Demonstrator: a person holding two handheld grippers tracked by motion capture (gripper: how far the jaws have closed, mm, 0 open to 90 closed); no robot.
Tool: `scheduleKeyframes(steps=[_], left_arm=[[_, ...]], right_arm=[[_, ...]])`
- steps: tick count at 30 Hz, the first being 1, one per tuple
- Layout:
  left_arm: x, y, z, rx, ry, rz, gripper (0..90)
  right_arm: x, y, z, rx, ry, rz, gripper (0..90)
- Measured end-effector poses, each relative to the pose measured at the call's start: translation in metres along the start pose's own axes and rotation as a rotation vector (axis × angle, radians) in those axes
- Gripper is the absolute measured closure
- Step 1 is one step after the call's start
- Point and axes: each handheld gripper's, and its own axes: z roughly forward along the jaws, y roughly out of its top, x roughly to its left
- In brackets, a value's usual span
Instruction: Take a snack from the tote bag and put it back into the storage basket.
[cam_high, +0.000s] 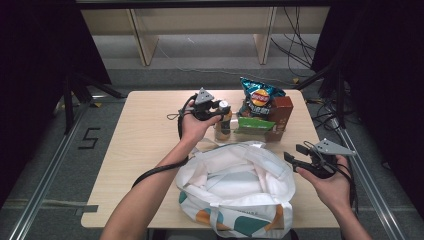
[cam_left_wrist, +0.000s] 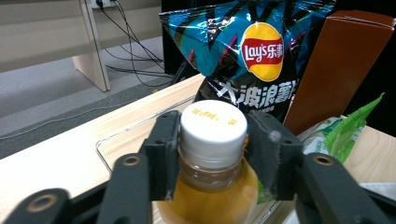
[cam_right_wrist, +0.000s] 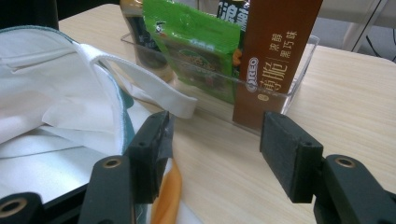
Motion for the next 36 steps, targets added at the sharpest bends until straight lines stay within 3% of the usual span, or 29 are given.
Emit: scheduleKeyframes(steps=[7, 14, 24, 27, 31, 36], left_arm=[[-0.002, 0.004, -0.003, -0.014, 0.0, -0.007, 41.1], [-0.005, 0.008, -0.01, -0.026, 0.009, -0.019, 33.9], [-0.009, 0.013, -0.024, -0.029, 0.013, -0.015, 31.7], [-0.011, 0.014, -0.029, -0.026, 0.014, -0.016, 31.7], [-0.013, 0.014, -0.035, -0.02, 0.012, -0.013, 31.5], [-0.018, 0.013, -0.045, -0.028, 0.002, -0.015, 31.0]], right_arm=[[0.001, 0.0, 0.0, 0.005, 0.001, 0.014, 43.7], [-0.002, 0.0, 0.001, -0.013, 0.002, -0.016, 43.4], [0.001, 0.0, 0.0, -0.001, 0.0, 0.006, 43.3], [-0.001, 0.001, 0.0, -0.009, -0.001, -0.014, 43.3], [0.001, 0.001, 0.0, -0.008, 0.008, 0.022, 43.3], [0.002, 0.001, -0.001, -0.004, 0.001, 0.028, 43.2]])
